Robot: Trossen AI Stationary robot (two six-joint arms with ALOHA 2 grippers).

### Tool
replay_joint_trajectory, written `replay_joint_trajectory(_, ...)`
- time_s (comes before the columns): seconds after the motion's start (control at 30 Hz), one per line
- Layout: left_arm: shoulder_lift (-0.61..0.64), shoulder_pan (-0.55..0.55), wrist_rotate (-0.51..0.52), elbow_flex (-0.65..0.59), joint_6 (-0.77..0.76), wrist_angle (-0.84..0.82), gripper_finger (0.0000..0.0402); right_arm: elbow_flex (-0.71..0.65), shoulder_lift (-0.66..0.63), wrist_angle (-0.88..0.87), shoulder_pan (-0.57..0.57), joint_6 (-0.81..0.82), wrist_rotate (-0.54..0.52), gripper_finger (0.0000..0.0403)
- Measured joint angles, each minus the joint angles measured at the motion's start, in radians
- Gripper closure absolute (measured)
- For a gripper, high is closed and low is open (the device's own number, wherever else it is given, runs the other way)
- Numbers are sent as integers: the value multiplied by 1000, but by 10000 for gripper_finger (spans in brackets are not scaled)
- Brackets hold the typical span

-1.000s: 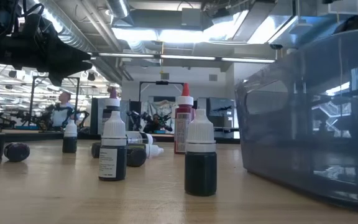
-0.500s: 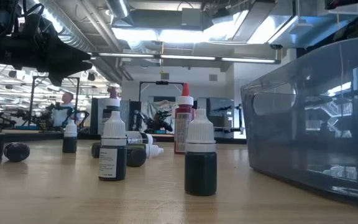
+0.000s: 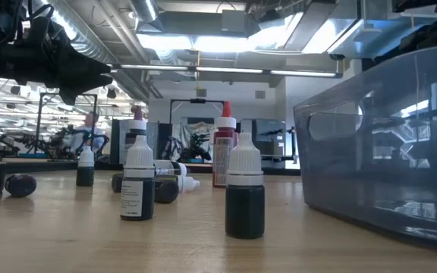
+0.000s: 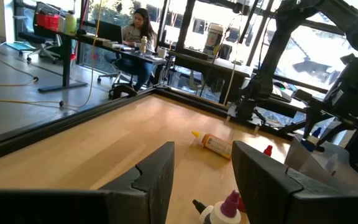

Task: Pick & Place food coloring
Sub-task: Put the large blue food coloring bottle into the bin

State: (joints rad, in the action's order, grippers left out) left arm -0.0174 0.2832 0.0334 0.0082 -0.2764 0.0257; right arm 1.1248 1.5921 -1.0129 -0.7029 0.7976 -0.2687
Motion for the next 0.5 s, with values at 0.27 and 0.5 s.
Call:
replay_joint_trajectory(0.27, 0, 0, 0, 0, 0, 0, 245, 0, 0, -31, 8, 7, -1, 237)
replay_joint_trajectory(0.5, 0, 0, 0, 0, 0, 0, 245, 0, 0, -28, 9, -16, -1, 233)
